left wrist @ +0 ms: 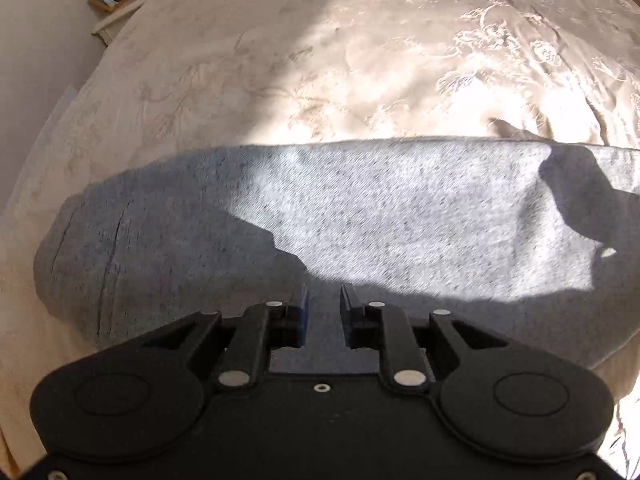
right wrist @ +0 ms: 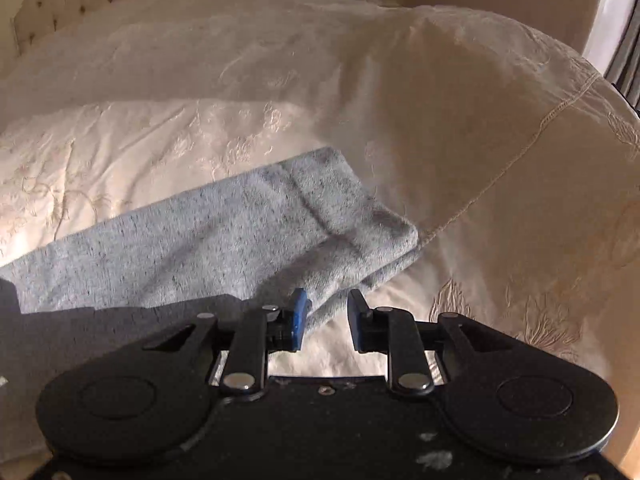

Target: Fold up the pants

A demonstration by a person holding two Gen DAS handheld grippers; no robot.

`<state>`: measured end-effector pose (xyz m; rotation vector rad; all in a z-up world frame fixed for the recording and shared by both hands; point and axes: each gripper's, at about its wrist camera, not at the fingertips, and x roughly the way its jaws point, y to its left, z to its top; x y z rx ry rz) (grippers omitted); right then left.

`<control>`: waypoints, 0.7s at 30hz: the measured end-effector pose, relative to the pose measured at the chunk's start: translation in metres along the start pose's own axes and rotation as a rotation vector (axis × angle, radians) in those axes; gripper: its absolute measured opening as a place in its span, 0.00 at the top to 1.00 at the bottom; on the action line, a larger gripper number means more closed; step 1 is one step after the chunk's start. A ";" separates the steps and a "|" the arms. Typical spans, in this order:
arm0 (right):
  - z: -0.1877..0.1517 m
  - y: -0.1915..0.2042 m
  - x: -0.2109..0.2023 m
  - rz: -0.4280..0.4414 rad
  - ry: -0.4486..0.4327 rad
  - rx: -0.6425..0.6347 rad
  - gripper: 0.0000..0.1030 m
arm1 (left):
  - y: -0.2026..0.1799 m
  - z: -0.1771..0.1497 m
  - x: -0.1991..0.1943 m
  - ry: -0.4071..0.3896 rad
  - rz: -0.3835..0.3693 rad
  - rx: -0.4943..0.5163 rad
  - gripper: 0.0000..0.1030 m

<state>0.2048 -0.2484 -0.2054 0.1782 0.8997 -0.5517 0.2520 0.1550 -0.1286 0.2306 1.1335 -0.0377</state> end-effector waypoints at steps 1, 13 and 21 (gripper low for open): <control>0.008 -0.002 0.003 0.016 -0.007 0.005 0.76 | -0.006 0.008 0.002 -0.010 -0.012 0.003 0.73; 0.061 -0.010 0.090 0.093 0.125 -0.198 0.76 | -0.067 0.087 0.068 0.031 0.029 -0.028 0.72; 0.074 -0.078 0.069 0.162 0.107 -0.089 0.72 | -0.069 0.101 0.097 0.101 0.095 -0.089 0.72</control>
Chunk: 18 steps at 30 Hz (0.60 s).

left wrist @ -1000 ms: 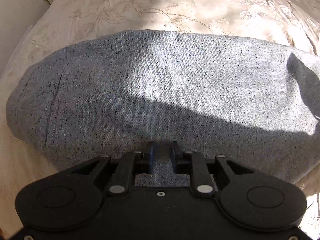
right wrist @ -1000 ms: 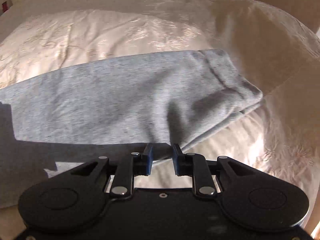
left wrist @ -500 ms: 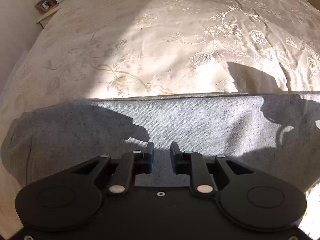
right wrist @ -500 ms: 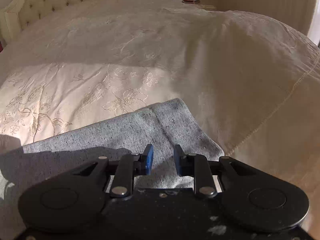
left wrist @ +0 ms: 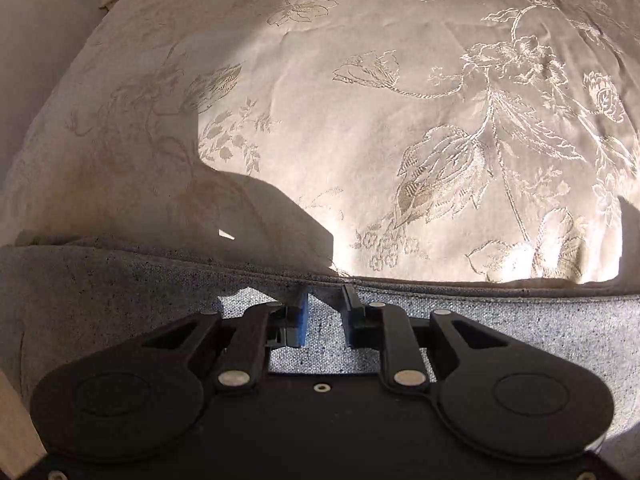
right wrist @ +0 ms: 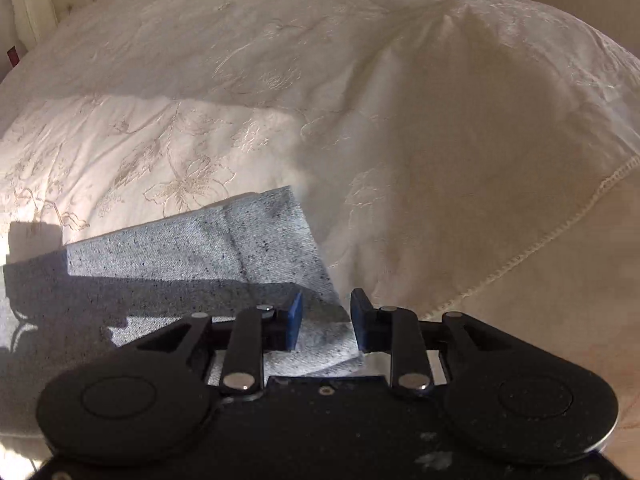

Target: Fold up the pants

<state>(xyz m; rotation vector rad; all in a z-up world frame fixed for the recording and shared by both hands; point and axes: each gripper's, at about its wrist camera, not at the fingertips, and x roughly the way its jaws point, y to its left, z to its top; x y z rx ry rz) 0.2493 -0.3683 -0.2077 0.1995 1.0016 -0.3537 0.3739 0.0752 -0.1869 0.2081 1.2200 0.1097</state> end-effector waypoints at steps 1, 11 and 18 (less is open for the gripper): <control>0.000 -0.009 -0.004 0.014 0.001 0.030 0.72 | -0.006 -0.003 -0.003 -0.012 0.025 0.034 0.73; -0.012 -0.050 -0.005 0.179 0.068 0.055 0.71 | -0.056 -0.055 -0.085 -0.091 -0.052 0.130 0.73; -0.007 -0.046 0.013 0.278 0.097 0.028 0.71 | -0.129 -0.089 -0.109 -0.039 -0.174 0.232 0.73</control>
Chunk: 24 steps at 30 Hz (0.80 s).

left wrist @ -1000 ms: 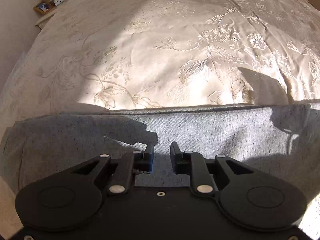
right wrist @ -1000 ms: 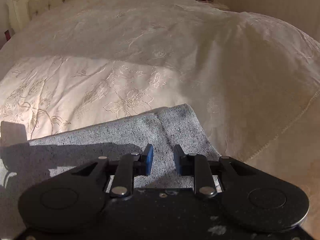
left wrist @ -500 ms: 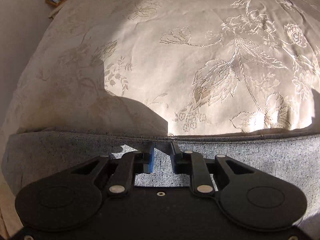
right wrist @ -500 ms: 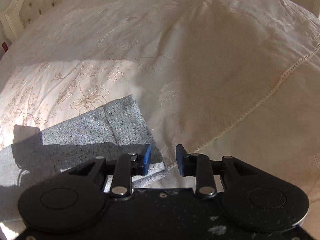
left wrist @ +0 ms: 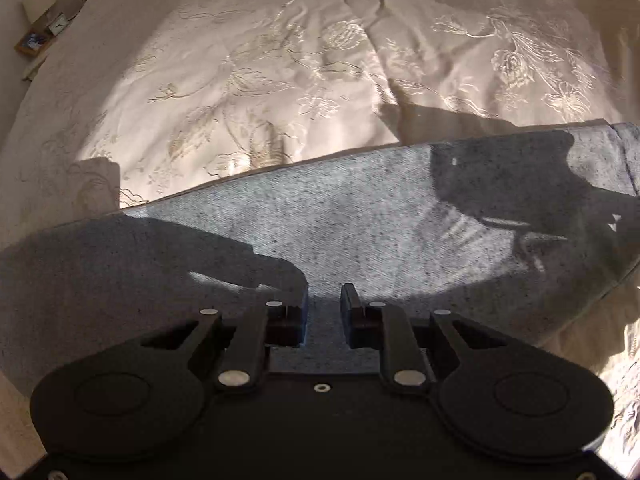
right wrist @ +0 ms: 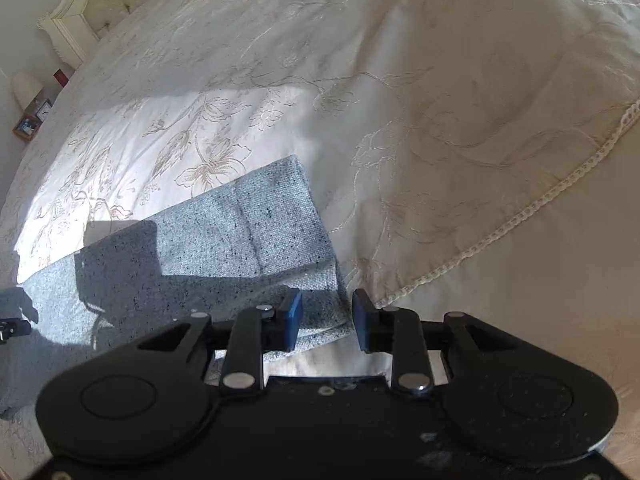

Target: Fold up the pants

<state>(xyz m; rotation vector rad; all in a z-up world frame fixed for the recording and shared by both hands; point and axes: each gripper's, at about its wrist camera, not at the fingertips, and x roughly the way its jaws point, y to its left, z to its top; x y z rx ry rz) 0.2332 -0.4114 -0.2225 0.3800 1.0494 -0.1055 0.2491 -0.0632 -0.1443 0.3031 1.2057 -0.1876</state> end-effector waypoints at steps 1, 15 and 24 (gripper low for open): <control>0.002 0.002 -0.001 0.021 0.009 -0.011 0.71 | -0.008 0.000 0.000 0.011 -0.012 0.005 0.73; 0.022 -0.025 -0.011 -0.041 0.107 -0.085 0.89 | -0.096 0.029 0.001 0.032 -0.102 0.054 0.73; 0.024 -0.043 -0.029 0.031 0.040 0.026 0.73 | -0.113 0.032 0.043 0.156 -0.109 -0.074 0.73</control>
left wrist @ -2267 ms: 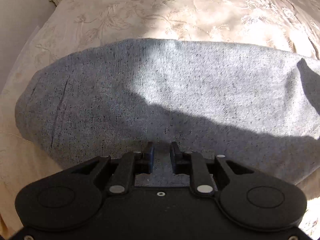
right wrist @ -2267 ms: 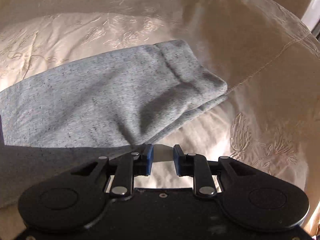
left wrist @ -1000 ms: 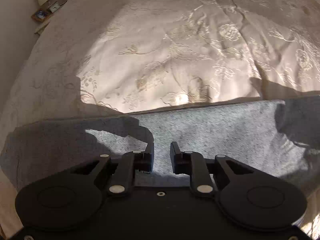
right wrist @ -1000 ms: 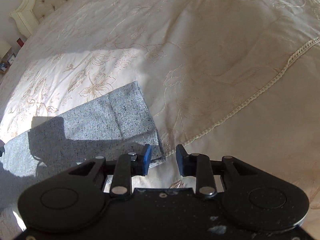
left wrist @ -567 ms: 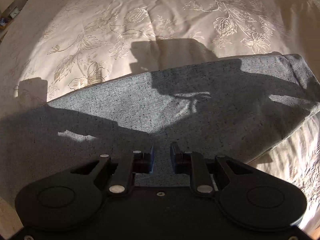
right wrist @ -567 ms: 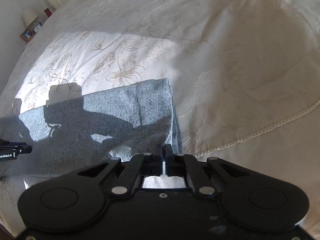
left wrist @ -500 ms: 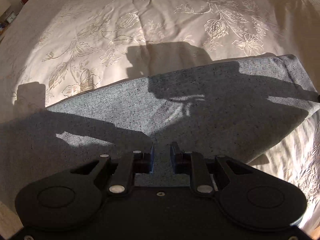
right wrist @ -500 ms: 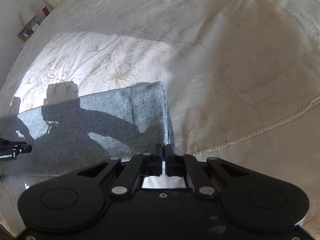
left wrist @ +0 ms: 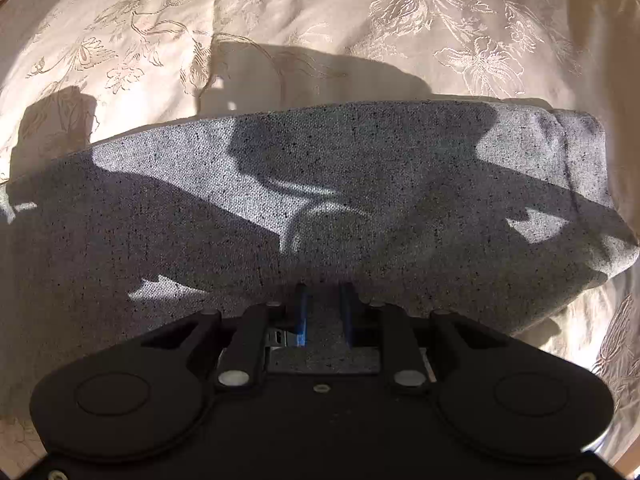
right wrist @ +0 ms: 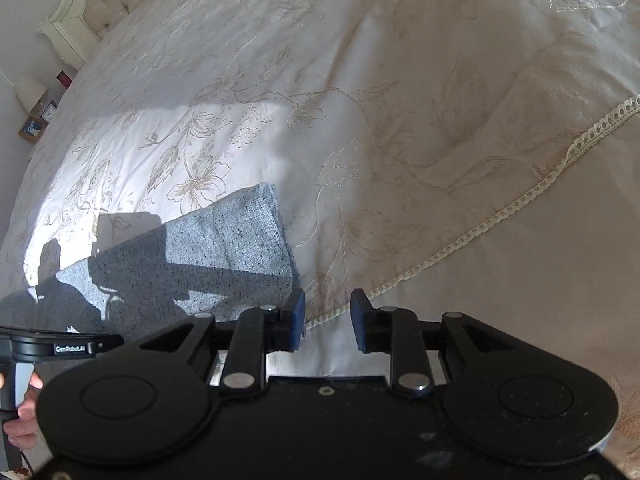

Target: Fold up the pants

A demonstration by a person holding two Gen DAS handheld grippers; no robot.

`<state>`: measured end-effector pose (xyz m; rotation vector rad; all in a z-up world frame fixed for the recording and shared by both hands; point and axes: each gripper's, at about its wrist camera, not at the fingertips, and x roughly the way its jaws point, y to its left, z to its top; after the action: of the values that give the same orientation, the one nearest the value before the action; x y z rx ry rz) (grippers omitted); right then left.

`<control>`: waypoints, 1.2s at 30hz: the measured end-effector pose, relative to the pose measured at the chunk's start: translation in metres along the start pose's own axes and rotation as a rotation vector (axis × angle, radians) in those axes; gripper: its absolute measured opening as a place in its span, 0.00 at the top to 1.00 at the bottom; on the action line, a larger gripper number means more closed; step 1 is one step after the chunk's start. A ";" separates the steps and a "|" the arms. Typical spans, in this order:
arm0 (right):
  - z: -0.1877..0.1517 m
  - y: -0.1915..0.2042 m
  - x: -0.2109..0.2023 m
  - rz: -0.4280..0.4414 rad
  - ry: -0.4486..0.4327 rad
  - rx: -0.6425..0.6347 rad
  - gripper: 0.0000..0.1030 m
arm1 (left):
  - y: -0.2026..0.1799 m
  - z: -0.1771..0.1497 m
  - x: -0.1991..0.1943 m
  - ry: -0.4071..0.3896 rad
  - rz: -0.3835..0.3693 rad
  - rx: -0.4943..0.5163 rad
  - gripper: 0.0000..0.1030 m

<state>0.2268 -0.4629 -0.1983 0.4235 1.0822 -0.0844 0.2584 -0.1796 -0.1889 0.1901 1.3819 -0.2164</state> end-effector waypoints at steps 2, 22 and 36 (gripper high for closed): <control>0.000 0.000 -0.001 0.009 -0.004 -0.002 0.73 | 0.000 0.000 0.003 0.005 0.003 -0.010 0.74; -0.066 0.016 0.019 0.165 0.062 0.231 0.63 | -0.011 -0.011 0.011 -0.021 0.062 0.043 0.75; -0.048 0.000 0.040 0.223 0.012 0.484 0.60 | -0.002 -0.012 0.006 -0.020 0.049 0.066 0.75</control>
<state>0.2058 -0.4401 -0.2521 0.9779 1.0159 -0.1465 0.2474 -0.1789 -0.1973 0.2758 1.3495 -0.2222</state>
